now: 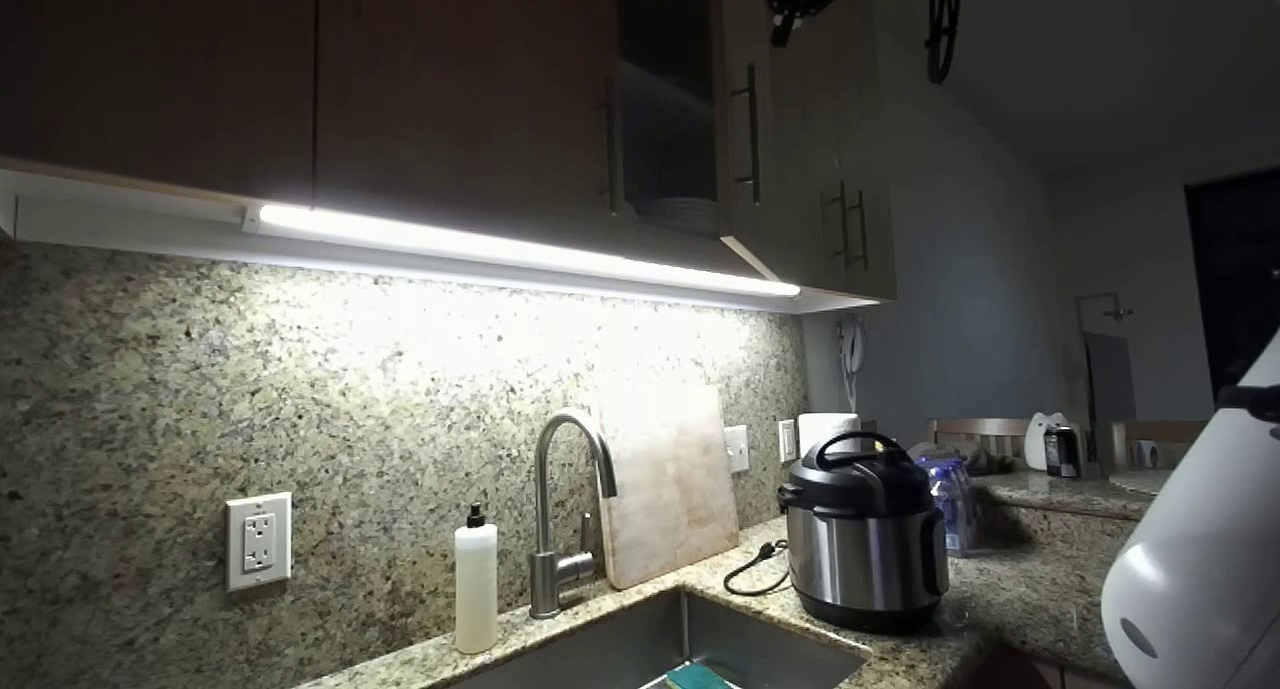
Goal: Close the open upper cabinet door
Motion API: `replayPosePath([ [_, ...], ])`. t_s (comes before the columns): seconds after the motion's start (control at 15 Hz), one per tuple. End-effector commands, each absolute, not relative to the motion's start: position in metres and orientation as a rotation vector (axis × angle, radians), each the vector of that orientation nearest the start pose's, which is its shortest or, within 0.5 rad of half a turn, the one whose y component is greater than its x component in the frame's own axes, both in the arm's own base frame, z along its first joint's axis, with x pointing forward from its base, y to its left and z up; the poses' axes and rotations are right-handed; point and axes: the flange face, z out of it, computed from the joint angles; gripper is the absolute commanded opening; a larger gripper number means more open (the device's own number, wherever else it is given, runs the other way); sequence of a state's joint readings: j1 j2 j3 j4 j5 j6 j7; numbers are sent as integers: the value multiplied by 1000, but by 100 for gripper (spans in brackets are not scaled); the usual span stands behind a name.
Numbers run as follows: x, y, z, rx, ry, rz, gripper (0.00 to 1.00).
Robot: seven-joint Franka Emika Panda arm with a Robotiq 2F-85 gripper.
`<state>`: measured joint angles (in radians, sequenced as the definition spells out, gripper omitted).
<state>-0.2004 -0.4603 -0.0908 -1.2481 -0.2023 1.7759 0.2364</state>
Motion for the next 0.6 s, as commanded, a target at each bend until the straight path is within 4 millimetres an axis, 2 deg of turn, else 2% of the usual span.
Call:
replayPosePath([
  [0.0,266,-117,1011,-2781,798,-1624,6],
  [0.53,290,-108,1011,-2874,619,-1549,7],
])
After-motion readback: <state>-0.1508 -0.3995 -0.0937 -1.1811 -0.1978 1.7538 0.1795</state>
